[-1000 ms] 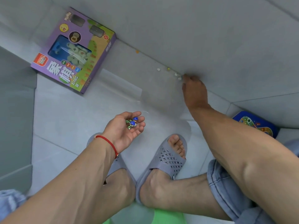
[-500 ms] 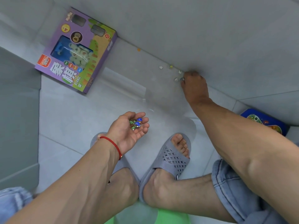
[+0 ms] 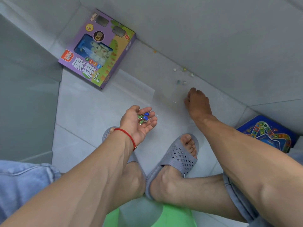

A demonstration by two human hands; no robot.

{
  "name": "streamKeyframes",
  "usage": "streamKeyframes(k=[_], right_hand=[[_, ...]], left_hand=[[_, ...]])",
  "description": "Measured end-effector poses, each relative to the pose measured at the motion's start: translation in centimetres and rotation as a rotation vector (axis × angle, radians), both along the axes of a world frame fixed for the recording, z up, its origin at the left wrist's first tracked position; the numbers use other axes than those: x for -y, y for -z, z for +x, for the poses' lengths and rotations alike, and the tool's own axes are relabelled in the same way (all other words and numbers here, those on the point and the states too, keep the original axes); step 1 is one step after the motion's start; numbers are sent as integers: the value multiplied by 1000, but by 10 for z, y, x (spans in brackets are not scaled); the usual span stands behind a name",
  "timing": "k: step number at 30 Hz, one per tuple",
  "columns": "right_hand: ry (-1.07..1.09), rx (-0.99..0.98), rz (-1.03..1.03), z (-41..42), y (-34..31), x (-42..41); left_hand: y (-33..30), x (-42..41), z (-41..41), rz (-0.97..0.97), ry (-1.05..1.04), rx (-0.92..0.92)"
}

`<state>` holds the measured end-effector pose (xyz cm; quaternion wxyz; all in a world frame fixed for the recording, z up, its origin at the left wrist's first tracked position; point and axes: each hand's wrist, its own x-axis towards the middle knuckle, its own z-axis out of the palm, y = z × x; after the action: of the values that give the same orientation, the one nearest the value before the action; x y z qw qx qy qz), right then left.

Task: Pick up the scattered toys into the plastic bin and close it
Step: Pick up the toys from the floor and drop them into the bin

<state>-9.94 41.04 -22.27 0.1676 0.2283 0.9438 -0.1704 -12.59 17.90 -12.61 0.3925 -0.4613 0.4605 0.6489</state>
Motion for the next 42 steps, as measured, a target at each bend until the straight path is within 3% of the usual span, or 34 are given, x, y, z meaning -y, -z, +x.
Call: streamKeyframes(k=[5, 11, 22, 30, 37, 40, 42], right_hand=[[-16, -138, -50, -10, -8, 25], [-104, -249, 5, -90, -9, 41], [-475, -146, 182, -190, -2, 63], [-492, -201, 239, -203, 1, 67], [-644, -84, 341, -201, -15, 68], [-431, -43, 137, -177, -19, 71], [-84, -83, -223, -153, -30, 79]], left_hand=[[6, 16, 3, -75, -64, 11], [9, 15, 0, -65, -118, 29], [22, -10, -8, -39, -250, 68], [26, -9, -6, -26, -271, 82], [22, 6, -20, -48, -386, 32], [17, 9, -27, -26, -426, 13], [15, 9, -31, -10, -436, 2]])
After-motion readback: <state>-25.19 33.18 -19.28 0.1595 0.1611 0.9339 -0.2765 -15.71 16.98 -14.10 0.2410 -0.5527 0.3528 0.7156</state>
